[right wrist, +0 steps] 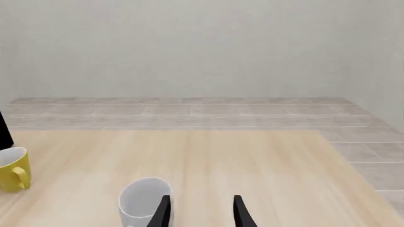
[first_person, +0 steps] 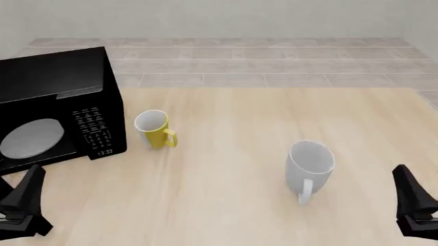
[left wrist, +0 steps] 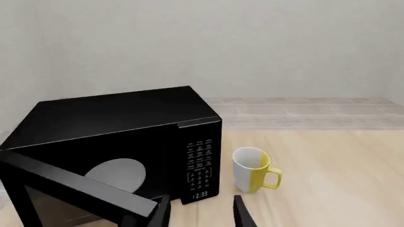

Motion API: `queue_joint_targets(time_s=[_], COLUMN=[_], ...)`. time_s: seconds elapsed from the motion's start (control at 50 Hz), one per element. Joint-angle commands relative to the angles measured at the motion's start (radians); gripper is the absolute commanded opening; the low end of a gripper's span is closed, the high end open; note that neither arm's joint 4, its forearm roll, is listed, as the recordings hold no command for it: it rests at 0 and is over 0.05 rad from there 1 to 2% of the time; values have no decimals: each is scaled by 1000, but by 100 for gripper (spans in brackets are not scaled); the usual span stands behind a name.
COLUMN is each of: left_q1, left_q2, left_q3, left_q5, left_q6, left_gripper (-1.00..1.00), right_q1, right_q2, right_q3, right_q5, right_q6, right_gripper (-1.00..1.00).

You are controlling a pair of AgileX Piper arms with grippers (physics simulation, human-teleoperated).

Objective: Put the yellow and white mug to the front of the white mug.

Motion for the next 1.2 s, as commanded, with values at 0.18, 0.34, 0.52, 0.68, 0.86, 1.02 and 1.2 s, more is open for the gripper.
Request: queue_joint_targets(time_s=[0.18,0.34,0.52,0.68,0.86,1.02,1.2], left_q1=[0,1,0,0,0,0,0], left_q2=[3,2,3,-2,0,-2,0], left_q3=[-1,0,0,-5,-4,-5,-5], left_q5=[-1,-1,0,3,7,4,5], left_q6=[0,0,0,4,0,3,1], left_gripper=[100,100,100,100,100,100,100], right_q1=[1,1,36,155,287,399,516], right_q2=[-2,-4,-4,78,307,509,722], right_q3=[-6,-8,-33,-198,-332,-462,-619], right_q5=[9,12,10,85,41,39,69], right_q6=[0,0,38,3,-20,-83,-122], right_gripper=[100,100,100,100,100,100,100])
